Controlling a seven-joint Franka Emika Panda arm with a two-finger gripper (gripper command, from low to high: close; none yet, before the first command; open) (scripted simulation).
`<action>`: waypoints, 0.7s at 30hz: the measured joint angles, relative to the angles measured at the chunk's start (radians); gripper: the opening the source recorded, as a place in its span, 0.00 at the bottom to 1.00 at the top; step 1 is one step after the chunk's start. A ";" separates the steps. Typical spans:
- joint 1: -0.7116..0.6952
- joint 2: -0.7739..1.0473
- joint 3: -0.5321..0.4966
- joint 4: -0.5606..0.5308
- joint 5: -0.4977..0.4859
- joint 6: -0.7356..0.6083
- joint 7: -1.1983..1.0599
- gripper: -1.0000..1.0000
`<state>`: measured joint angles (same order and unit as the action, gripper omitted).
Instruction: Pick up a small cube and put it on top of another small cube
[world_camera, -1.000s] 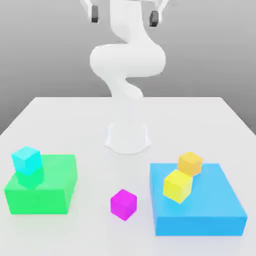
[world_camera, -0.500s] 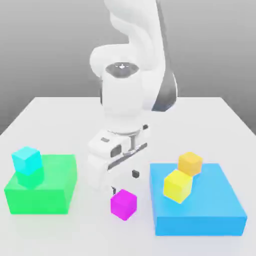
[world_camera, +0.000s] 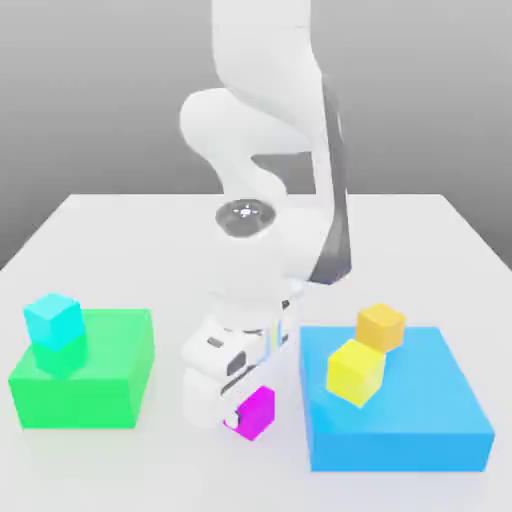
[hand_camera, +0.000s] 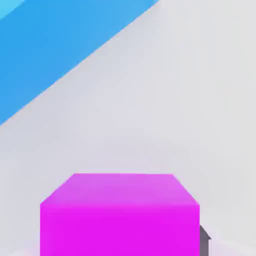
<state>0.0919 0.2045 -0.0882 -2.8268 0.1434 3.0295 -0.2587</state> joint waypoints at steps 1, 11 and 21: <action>0.010 -0.033 -0.017 -0.006 -0.027 -0.027 0.019 0.00; -0.161 -0.356 -0.171 0.041 -0.215 -0.384 0.238 0.00; -0.477 -0.484 -0.338 0.141 -0.305 -0.610 0.419 0.00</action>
<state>-0.3847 -0.2797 -0.4266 -2.6857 -0.1615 2.4198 0.1606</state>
